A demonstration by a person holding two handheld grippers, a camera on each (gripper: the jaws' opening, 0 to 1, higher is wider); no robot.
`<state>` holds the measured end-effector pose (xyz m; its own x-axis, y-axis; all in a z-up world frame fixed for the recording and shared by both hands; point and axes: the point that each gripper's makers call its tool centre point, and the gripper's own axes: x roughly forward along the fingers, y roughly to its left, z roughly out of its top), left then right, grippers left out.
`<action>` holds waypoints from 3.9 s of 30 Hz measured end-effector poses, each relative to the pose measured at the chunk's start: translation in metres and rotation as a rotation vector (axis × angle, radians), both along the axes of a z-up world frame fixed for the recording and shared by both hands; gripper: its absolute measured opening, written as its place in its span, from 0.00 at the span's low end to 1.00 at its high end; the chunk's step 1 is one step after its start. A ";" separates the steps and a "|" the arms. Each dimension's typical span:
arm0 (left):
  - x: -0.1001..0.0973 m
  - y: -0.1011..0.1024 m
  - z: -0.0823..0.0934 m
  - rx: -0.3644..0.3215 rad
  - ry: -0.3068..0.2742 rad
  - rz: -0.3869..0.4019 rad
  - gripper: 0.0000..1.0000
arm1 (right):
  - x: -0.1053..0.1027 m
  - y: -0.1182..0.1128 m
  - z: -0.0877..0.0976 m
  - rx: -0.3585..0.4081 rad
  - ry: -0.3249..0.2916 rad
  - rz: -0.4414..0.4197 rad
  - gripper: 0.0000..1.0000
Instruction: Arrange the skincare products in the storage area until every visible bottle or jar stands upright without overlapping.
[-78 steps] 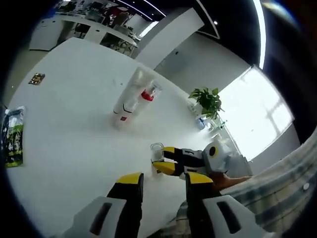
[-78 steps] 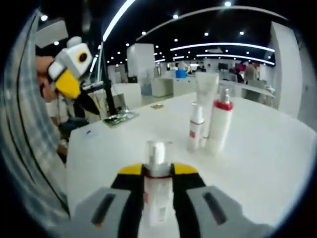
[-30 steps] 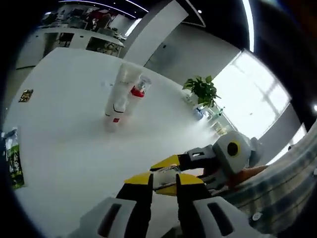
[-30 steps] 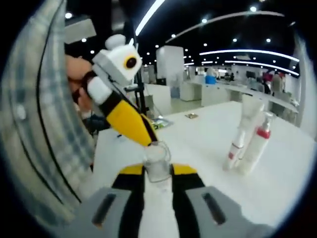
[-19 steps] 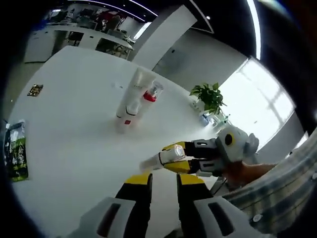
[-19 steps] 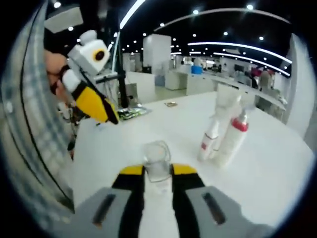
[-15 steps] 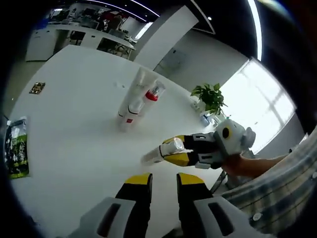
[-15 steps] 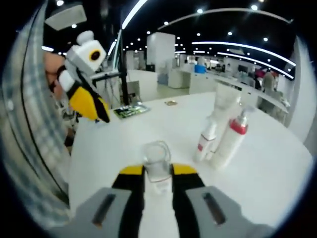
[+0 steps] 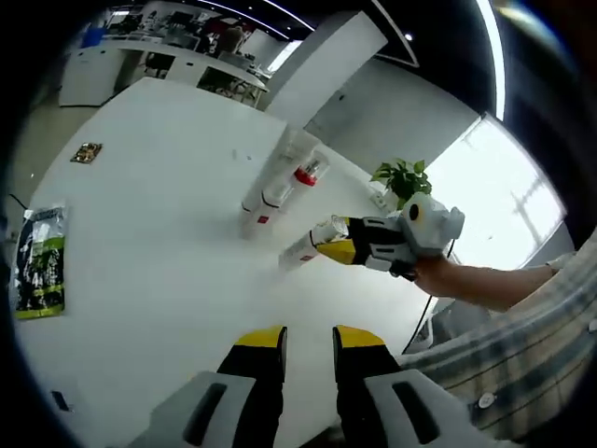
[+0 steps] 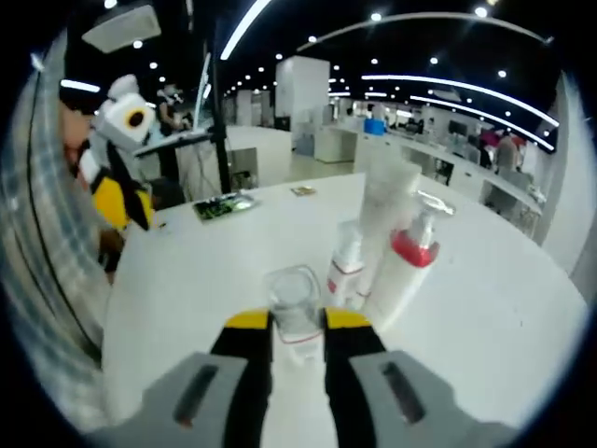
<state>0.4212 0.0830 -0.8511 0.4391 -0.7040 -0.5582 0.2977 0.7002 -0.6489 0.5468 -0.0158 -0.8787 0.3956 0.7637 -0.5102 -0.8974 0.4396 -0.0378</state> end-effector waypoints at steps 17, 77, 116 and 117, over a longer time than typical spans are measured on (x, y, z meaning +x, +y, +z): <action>-0.015 0.015 -0.008 0.023 0.047 0.071 0.19 | 0.038 0.001 -0.010 -0.027 -0.006 0.040 0.18; -0.029 0.040 -0.014 -0.020 0.090 0.197 0.19 | 0.062 -0.025 -0.046 -0.065 0.300 -0.350 0.26; 0.001 0.127 -0.056 0.237 0.039 0.257 0.38 | -0.019 -0.026 -0.008 0.314 0.343 -0.458 0.55; 0.005 0.131 -0.059 0.245 0.043 0.266 0.41 | -0.022 -0.027 -0.003 0.344 0.352 -0.469 0.57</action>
<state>0.4266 0.2143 -0.9098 0.5615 -0.4112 -0.7181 0.0604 0.8858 -0.4601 0.5245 -0.0423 -0.8819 0.5794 0.6937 -0.4277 -0.5422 0.7200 0.4332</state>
